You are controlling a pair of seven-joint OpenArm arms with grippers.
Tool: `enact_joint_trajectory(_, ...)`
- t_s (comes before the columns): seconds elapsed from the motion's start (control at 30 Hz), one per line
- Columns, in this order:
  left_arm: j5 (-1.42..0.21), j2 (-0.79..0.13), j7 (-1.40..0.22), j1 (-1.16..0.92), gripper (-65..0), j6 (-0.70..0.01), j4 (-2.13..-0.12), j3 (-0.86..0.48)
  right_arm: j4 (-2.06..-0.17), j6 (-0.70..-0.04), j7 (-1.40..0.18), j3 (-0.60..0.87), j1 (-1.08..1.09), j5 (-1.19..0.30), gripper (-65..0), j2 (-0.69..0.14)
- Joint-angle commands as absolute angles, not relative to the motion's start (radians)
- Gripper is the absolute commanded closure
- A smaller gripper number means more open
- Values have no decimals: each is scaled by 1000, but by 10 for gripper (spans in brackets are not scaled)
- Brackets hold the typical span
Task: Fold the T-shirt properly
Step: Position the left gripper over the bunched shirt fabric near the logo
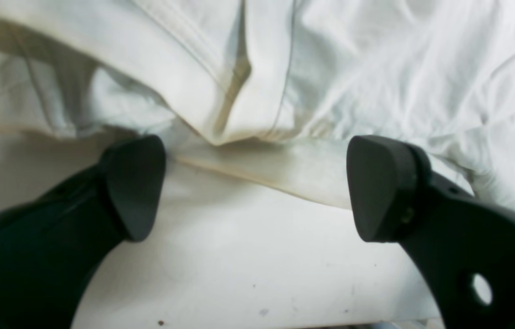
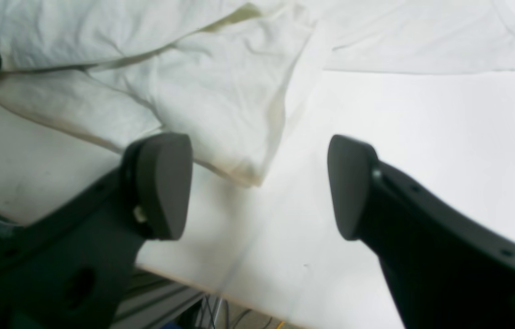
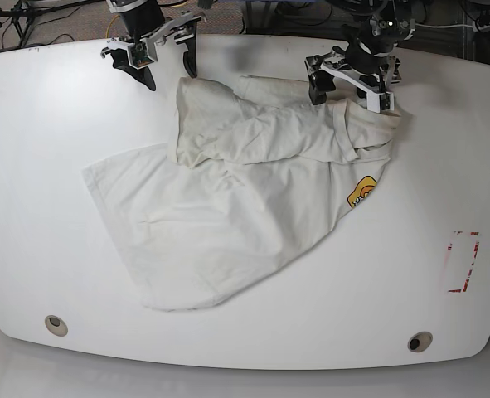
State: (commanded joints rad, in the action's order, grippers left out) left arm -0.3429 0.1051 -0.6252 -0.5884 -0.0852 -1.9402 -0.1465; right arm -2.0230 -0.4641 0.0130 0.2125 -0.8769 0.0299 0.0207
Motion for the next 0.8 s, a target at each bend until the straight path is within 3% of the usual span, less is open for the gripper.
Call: enact_joint_trajectory(0.8, -344, 104, -628, -526, -593, -87, -1943, -50, -2023, -464, 13, 213, -880, 30, -445, 22)
